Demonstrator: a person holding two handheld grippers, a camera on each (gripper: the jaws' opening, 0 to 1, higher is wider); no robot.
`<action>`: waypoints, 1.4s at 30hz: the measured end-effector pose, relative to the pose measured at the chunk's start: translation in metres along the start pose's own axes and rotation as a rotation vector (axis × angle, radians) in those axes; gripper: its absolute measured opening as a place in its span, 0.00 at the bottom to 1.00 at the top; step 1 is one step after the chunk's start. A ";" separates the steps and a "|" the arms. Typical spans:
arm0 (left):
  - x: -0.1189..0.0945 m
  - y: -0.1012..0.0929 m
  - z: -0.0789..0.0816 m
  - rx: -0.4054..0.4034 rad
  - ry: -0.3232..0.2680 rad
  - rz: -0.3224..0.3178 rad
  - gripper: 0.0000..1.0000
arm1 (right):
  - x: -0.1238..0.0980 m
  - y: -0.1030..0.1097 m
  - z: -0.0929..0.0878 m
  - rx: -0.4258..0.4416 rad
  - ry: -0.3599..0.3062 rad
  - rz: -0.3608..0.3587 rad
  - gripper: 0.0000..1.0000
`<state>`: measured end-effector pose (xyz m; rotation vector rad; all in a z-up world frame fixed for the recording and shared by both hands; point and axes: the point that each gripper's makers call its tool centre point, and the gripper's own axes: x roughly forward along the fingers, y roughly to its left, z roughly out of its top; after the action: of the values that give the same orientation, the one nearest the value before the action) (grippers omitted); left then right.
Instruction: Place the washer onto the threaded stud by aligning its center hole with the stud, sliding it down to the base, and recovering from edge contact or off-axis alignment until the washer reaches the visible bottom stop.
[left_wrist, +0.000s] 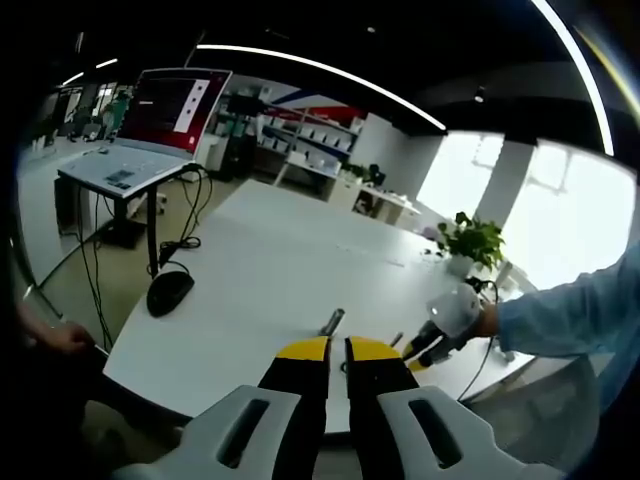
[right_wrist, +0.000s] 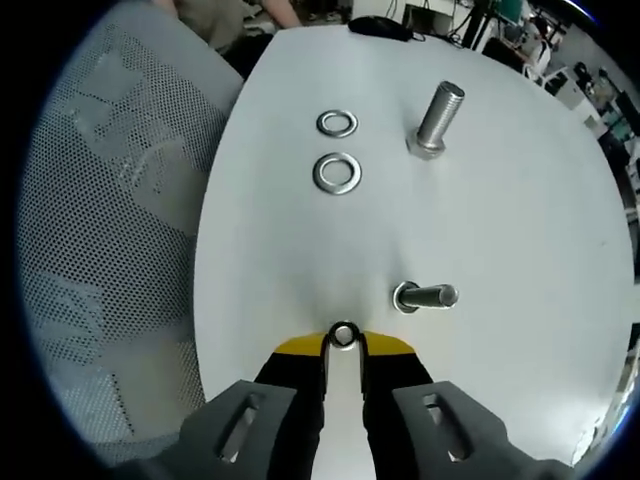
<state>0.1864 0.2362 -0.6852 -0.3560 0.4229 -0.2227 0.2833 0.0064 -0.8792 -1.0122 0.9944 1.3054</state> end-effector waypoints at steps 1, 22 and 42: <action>0.000 0.000 0.000 0.000 0.000 0.000 0.03 | 0.000 0.000 0.000 0.006 -0.003 0.001 0.13; 0.000 0.000 0.000 0.001 0.002 0.001 0.03 | -0.044 -0.009 0.016 0.057 -0.048 0.023 0.13; 0.000 -0.001 0.001 -0.001 -0.002 -0.002 0.03 | -0.062 -0.031 0.038 0.000 -0.071 -0.068 0.13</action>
<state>0.1867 0.2354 -0.6844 -0.3575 0.4204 -0.2237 0.3133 0.0258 -0.8088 -0.9850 0.8993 1.2767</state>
